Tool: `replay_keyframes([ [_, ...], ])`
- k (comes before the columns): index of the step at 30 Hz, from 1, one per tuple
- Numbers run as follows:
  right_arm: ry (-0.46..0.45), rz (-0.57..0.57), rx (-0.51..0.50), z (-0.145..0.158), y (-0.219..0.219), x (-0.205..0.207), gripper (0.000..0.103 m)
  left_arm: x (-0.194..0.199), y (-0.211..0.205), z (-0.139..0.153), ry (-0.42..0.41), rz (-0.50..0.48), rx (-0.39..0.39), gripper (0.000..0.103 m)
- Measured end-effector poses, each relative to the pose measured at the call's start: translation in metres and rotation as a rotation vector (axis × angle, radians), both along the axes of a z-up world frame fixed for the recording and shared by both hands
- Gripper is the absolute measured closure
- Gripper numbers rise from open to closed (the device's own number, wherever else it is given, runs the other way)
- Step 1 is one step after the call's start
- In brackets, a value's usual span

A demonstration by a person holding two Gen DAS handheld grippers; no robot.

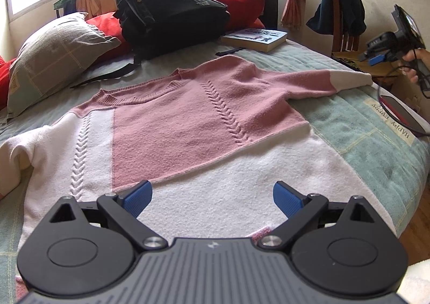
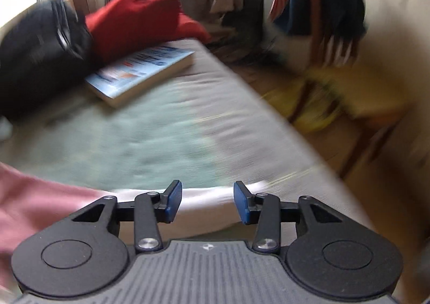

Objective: Fold clothes

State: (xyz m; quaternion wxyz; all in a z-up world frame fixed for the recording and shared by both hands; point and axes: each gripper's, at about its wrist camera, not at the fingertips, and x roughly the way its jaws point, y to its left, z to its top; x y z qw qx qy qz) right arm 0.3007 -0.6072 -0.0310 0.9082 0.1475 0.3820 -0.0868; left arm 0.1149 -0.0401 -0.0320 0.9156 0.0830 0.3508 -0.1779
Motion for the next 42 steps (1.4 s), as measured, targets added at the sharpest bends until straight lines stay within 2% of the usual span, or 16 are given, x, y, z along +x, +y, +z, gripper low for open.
replay_keyframes([
  [2, -0.020, 0.016, 0.052, -0.004, 0.008, 0.007, 0.055, -0.001, 0.001, 0.000, 0.001, 0.006, 0.002, 0.006],
  [5, -0.031, 0.058, 0.075, -0.005, 0.026, 0.021, 0.055, -0.001, 0.001, 0.001, 0.000, 0.016, 0.000, 0.006],
  [7, -0.043, 0.123, 0.116, -0.003, 0.044, 0.029, 0.055, 0.000, 0.001, 0.003, -0.001, 0.011, -0.009, 0.006],
  [11, -0.056, 0.313, 0.116, 0.004, 0.102, 0.048, 0.055, 0.002, -0.001, 0.006, -0.006, 0.004, -0.012, 0.006],
  [16, -0.069, 0.536, 0.062, 0.005, 0.184, 0.080, 0.041, 0.004, 0.003, 0.005, -0.002, 0.016, -0.017, 0.006],
  [21, -0.100, 0.707, -0.023, 0.006, 0.252, 0.111, 0.029, 0.010, 0.011, 0.002, 0.008, 0.045, -0.030, 0.006],
  [24, -0.114, 0.765, -0.075, 0.001, 0.273, 0.130, 0.018, 0.015, 0.017, 0.000, 0.015, 0.063, -0.037, 0.006],
  [26, -0.079, 0.805, -0.050, -0.009, 0.279, 0.142, 0.018, 0.019, 0.019, -0.002, 0.020, 0.070, -0.042, 0.006],
  [27, -0.051, 0.826, -0.029, -0.014, 0.281, 0.148, 0.023, 0.021, 0.021, -0.003, 0.023, 0.071, -0.043, 0.006],
  [29, -0.006, 0.875, -0.011, -0.025, 0.285, 0.152, 0.064, 0.024, 0.023, -0.004, 0.024, 0.073, -0.043, 0.006],
  [30, 0.004, 0.865, -0.045, -0.029, 0.289, 0.152, 0.088, 0.025, 0.023, -0.005, 0.024, 0.074, -0.042, 0.006],
  [31, 0.014, 0.851, -0.083, -0.033, 0.293, 0.152, 0.088, 0.027, 0.024, -0.005, 0.023, 0.076, -0.041, 0.006],
  [34, 0.020, 0.775, -0.107, -0.042, 0.300, 0.162, 0.088, 0.030, 0.026, -0.005, 0.017, 0.083, -0.044, 0.006],
  [39, 0.016, 0.676, -0.025, -0.053, 0.295, 0.176, 0.086, 0.027, 0.030, -0.003, 0.010, 0.098, -0.061, 0.006],
  [40, 0.011, 0.657, -0.008, -0.050, 0.290, 0.175, 0.077, 0.025, 0.031, -0.003, 0.007, 0.099, -0.063, 0.006],
  [42, -0.017, 0.610, 0.005, -0.037, 0.275, 0.163, 0.065, 0.022, 0.033, -0.002, 0.001, 0.105, -0.067, 0.006],
])
